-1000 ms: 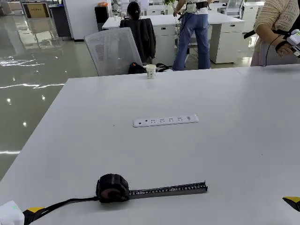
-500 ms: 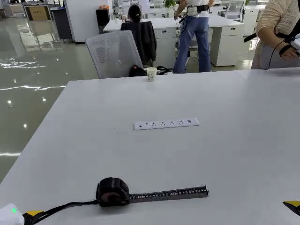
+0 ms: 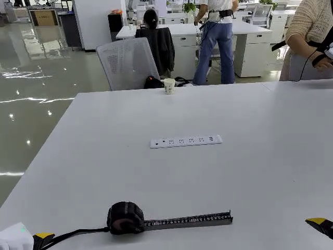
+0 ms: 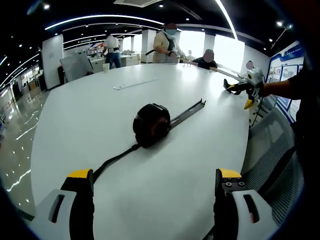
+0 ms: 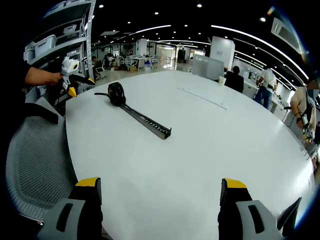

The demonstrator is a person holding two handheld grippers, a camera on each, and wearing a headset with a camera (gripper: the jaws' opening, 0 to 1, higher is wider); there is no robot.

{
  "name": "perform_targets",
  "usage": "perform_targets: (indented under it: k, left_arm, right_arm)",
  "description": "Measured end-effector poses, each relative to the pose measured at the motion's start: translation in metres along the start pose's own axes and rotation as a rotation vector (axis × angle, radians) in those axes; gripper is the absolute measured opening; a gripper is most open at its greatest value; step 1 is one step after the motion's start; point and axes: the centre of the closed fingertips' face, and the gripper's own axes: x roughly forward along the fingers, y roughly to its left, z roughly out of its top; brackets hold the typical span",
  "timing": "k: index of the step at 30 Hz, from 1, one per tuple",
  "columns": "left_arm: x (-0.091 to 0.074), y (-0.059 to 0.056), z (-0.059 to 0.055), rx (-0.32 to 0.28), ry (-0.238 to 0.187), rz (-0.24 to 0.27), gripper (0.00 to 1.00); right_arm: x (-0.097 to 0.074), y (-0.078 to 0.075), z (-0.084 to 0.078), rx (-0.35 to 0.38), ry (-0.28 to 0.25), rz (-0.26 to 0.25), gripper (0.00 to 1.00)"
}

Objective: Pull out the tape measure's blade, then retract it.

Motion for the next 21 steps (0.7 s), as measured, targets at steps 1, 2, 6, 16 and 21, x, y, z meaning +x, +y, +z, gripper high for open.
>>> perform_targets:
  k: [1, 2, 6, 16, 21]
  left_arm:
    - [0.001, 0.0, 0.004, -0.004, -0.006, 0.001, 0.99]
    - [0.002, 0.0, 0.006, -0.008, -0.009, 0.003, 0.99]
    - [0.009, 0.001, 0.023, -0.094, -0.053, 0.023, 0.99]
    - [0.025, -0.005, 0.04, -0.036, -0.025, 0.022, 0.99]
    - [0.031, -0.009, 0.046, -0.022, -0.019, 0.015, 0.99]
  right_arm:
    - [0.0, 0.003, 0.006, -0.013, 0.002, 0.009, 0.99]
    - [0.001, 0.003, 0.008, -0.02, 0.005, 0.015, 0.99]
    - [0.006, -0.001, 0.014, -0.108, 0.04, 0.038, 0.99]
    - [0.018, -0.006, 0.025, -0.164, 0.106, 0.108, 0.99]
    - [0.024, -0.007, 0.029, -0.186, 0.135, 0.146, 0.99]
